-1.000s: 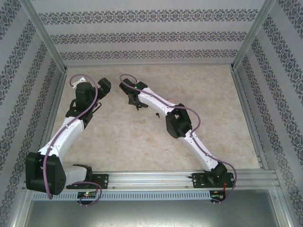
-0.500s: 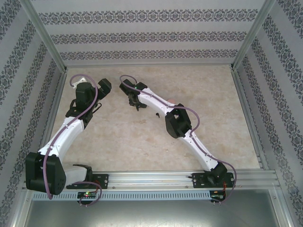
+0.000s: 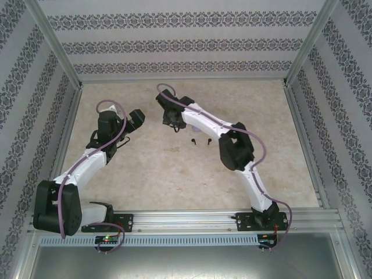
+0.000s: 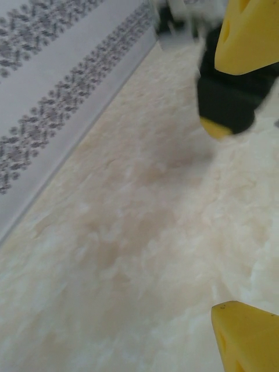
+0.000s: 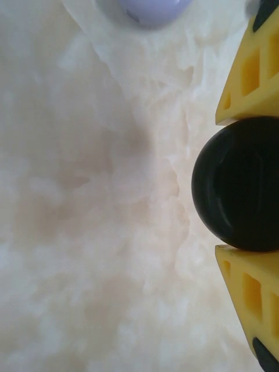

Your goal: Insert wireless bluetooth earbuds into charging case

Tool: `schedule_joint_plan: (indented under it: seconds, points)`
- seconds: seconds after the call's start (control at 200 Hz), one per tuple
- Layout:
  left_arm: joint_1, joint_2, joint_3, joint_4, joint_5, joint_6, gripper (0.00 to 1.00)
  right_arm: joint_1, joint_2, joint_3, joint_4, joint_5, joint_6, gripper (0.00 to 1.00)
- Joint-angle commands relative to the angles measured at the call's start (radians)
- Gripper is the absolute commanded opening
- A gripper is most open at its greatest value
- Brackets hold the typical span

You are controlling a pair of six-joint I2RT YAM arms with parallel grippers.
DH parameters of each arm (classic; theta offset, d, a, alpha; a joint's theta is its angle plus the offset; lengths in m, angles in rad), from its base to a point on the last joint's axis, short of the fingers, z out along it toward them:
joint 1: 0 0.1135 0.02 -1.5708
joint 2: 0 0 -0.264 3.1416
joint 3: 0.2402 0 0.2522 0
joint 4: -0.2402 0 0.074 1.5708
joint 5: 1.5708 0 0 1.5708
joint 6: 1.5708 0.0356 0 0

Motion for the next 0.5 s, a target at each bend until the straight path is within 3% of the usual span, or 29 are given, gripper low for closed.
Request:
schedule_joint_plan:
  seconds: [0.0, 0.17, 0.295, 0.495]
  points:
    - [-0.012, 0.059, -0.046, 0.283, 0.191, -0.009, 1.0, -0.04, -0.157, -0.11, 0.126, -0.052, 0.058, 0.28]
    - [-0.077, 0.166, -0.084, 0.605, 0.319, -0.053, 1.0, -0.082, -0.355, -0.365, 0.276, -0.082, 0.207, 0.27]
    - [-0.15, 0.216, -0.06, 0.671, 0.31, -0.035, 0.99, -0.103, -0.469, -0.528, 0.39, -0.088, 0.344, 0.27]
    - [-0.248, 0.302, 0.019, 0.684, 0.3, -0.002, 0.9, -0.105, -0.54, -0.636, 0.456, -0.084, 0.487, 0.27]
